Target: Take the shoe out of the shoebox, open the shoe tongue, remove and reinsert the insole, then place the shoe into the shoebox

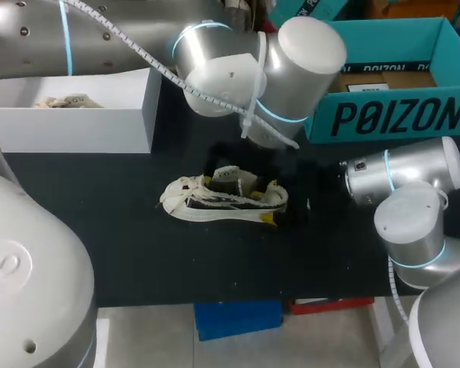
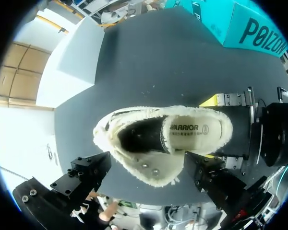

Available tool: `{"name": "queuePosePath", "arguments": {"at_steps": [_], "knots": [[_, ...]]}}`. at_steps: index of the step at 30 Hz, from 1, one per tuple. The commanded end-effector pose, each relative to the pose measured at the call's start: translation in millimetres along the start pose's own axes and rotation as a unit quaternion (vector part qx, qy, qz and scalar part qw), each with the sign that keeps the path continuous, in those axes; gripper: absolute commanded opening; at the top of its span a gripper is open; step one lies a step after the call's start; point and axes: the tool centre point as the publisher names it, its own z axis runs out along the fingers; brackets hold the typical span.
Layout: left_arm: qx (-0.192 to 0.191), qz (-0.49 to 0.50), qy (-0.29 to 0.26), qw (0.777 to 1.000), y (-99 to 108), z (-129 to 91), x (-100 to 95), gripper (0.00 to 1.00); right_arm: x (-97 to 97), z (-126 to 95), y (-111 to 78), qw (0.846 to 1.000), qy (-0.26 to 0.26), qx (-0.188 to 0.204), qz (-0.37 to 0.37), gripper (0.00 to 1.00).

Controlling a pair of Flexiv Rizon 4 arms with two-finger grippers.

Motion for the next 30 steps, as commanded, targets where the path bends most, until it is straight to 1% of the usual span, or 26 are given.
{"name": "queuePosePath", "arguments": {"at_steps": [1,6,11,12,13,14,15,17,18,20,22,23,24,30], "knots": [[-0.006,-0.001,-0.031,1.0,-8.1,11.9,17.3,1.0,-1.7,2.7,-1.6,1.0,0.0,0.001,0.0,0.0],[-0.012,0.0,-0.043,0.999,-12.2,19.7,18.2,1.0,-1.7,2.7,-1.6,1.0,0.0,0.001,0.0,0.0],[-0.012,-0.001,-0.06,0.998,-15.6,22.5,12.5,1.0,-1.7,2.7,-1.6,1.0,0.0,0.001,0.0,0.0],[-0.013,0.001,-0.063,0.998,-15.8,23.3,11.6,0.85,-1.7,2.7,-1.6,1.0,0.0,0.001,0.0,0.0],[-0.011,0.004,-0.066,0.998,-15.8,23.9,10.8,0.56,-1.7,2.7,-1.6,1.0,0.0,0.001,0.0,0.0],[-0.009,0.007,-0.071,0.997,-15.2,24.6,9.9,0.43,-1.7,2.7,-1.6,1.0,0.0,0.001,0.0,0.0],[-0.008,0.008,-0.077,0.997,-14.2,25.6,9.2,0.38,-1.7,2.7,-1.6,1.0,0.0,0.001,0.0,0.0],[-0.009,0.008,-0.079,0.997,-13.6,28.3,7.7,0.36,-1.7,2.7,-1.6,1.0,0.0,0.001,0.0,0.0],[-0.009,0.009,-0.079,0.997,-13.8,29.7,7.1,0.34,-1.7,2.7,-1.6,1.0,0.0,0.001,0.0,0.0],[-0.01,0.012,-0.083,0.996,-14.2,30.7,6.1,0.22,-1.7,2.7,-1.6,1.0,0.0,0.001,0.0,0.0],[-0.007,0.015,-0.086,0.996,-14.4,30.7,5.5,0.06,-1.7,2.7,-1.6,1.0,0.0,0.001,0.0,0.0],[-0.004,0.021,-0.089,0.996,-14.7,30.6,5.2,0.0,-1.7,2.7,-1.6,1.0,0.0,0.001,0.0,0.0],[0.003,0.021,-0.091,0.996,-14.4,29.8,4.5,0.0,-1.7,2.7,-1.6,1.0,0.0,0.001,0.0,0.0],[0.011,0.034,-0.075,0.997,-11.9,21.4,5.3,0.0,-1.7,2.7,-1.6,1.0,0.0,0.001,0.0,0.0]]}}
